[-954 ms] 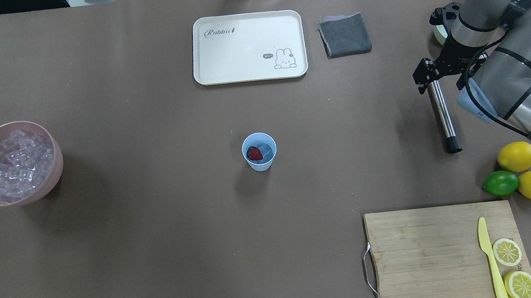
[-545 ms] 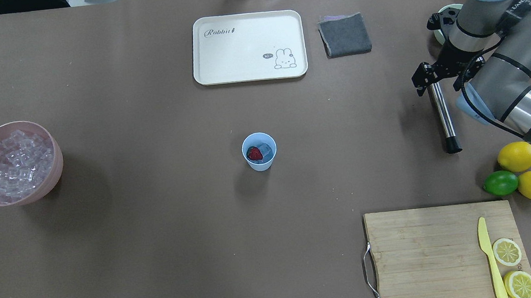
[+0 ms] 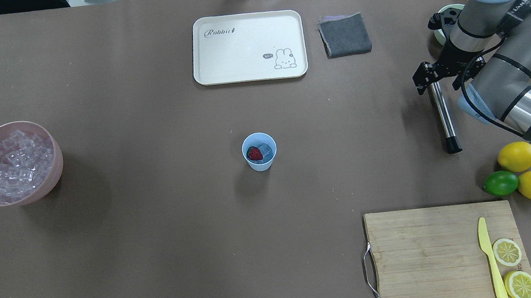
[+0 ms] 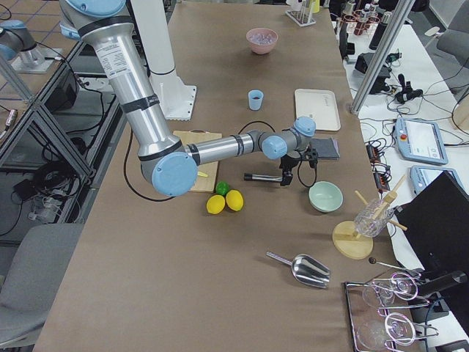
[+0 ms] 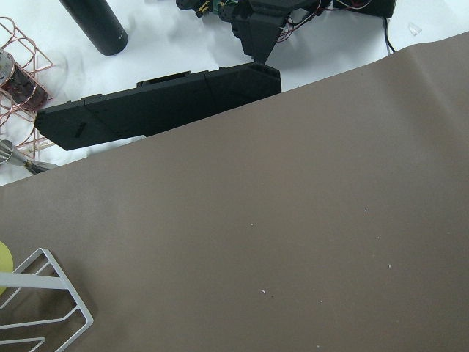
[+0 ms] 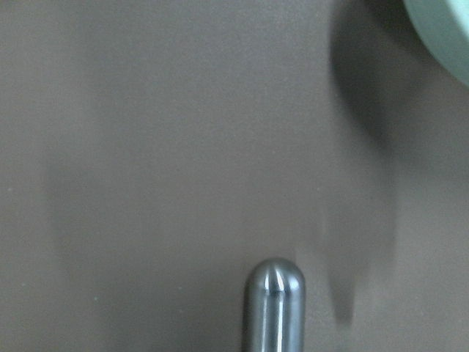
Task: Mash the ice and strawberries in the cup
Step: 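Lower the right gripper around the pestle top and close it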
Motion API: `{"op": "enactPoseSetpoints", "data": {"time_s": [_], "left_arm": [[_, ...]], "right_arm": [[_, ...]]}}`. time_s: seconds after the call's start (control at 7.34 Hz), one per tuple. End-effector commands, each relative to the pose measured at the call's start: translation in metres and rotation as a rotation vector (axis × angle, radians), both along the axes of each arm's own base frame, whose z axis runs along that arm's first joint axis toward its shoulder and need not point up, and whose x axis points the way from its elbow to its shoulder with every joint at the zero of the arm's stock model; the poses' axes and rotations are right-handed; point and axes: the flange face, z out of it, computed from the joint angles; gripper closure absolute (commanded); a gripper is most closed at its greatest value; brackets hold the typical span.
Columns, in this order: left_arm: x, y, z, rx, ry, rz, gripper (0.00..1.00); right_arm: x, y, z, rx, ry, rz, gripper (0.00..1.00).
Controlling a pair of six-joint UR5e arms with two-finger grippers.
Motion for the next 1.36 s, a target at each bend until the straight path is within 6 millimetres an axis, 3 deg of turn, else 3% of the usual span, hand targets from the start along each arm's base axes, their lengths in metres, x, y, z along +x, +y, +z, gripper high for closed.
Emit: {"op": "enactPoseSetpoints", "data": {"time_s": [0.0, 0.14, 0.27, 1.23], "left_arm": [[0.000, -0.001, -0.001, 0.001, 0.000, 0.000, 0.02], [0.000, -0.001, -0.001, 0.002, 0.000, 0.000, 0.02], [0.000, -0.002, -0.002, 0.004, 0.001, 0.000, 0.02], [0.001, -0.004, -0.006, 0.008, 0.001, 0.000, 0.02]], "right_arm": [[0.000, 0.000, -0.002, 0.002, -0.003, 0.003, 0.28], [0.000, 0.000, -0.002, 0.003, -0.003, 0.002, 0.46], [0.000, 0.000, -0.002, 0.002, -0.003, 0.003, 0.53], [-0.001, 0.003, 0.009, -0.011, 0.009, -0.005, 0.44]]}}
